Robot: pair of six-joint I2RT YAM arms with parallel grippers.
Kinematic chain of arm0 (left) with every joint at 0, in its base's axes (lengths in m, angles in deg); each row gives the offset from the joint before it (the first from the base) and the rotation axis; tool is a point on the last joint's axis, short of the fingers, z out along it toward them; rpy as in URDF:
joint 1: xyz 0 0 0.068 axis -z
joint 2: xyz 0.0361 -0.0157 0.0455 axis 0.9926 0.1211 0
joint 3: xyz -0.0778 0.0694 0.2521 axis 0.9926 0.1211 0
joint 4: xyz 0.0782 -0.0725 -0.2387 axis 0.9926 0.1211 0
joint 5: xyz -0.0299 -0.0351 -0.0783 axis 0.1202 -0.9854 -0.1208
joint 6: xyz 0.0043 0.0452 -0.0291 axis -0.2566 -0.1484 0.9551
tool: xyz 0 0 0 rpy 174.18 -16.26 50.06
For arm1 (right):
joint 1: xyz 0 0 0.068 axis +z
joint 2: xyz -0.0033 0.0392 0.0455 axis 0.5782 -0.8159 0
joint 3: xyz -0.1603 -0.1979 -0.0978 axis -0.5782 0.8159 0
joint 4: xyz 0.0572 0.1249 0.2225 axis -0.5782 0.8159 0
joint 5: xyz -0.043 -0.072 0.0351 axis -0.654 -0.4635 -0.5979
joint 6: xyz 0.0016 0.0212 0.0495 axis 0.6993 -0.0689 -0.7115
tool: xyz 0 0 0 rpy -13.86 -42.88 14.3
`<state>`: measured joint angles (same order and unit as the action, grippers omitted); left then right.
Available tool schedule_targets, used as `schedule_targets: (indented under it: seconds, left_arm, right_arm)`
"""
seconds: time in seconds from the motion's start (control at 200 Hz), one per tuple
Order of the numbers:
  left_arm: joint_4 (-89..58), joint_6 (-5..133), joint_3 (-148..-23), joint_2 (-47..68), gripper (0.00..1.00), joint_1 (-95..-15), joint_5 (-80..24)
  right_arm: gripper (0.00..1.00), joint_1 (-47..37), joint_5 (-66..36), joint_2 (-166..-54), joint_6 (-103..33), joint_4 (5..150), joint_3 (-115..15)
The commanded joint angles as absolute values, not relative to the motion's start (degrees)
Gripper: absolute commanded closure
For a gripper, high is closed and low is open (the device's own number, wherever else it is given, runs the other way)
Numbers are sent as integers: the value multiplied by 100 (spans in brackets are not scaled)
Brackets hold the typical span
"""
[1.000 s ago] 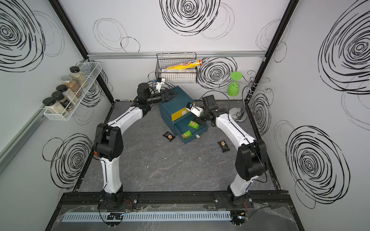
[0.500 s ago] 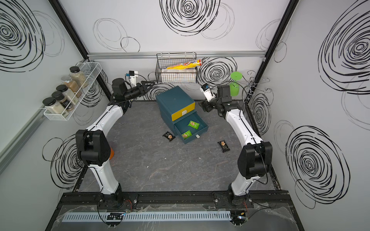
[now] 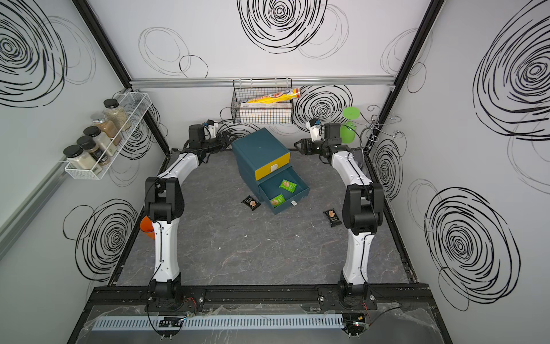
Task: Take the cookies out of the drawer
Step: Move the storage box to the center of the board.
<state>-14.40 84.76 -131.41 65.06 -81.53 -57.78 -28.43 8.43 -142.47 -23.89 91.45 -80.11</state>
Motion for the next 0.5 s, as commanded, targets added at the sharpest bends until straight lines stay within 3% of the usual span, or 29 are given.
schedule_targets:
  seconds: [0.0, 0.345, 0.496]
  left_arm:
    - [-1364, 8251, -13758, 6710, 36, -7945, -5900]
    - [-1961, 8306, -12988, 6568, 37, -7526, -6295]
    - [-2042, 8108, -12508, 6325, 37, -7387, -6399]
  right_arm:
    - [45, -2669, 1025, -14596, -2362, 9508, -8529]
    - [45, -2456, 984, -13967, -1991, 9458, -7751]
    - [45, -2417, 878, -13240, -1882, 9385, -6760]
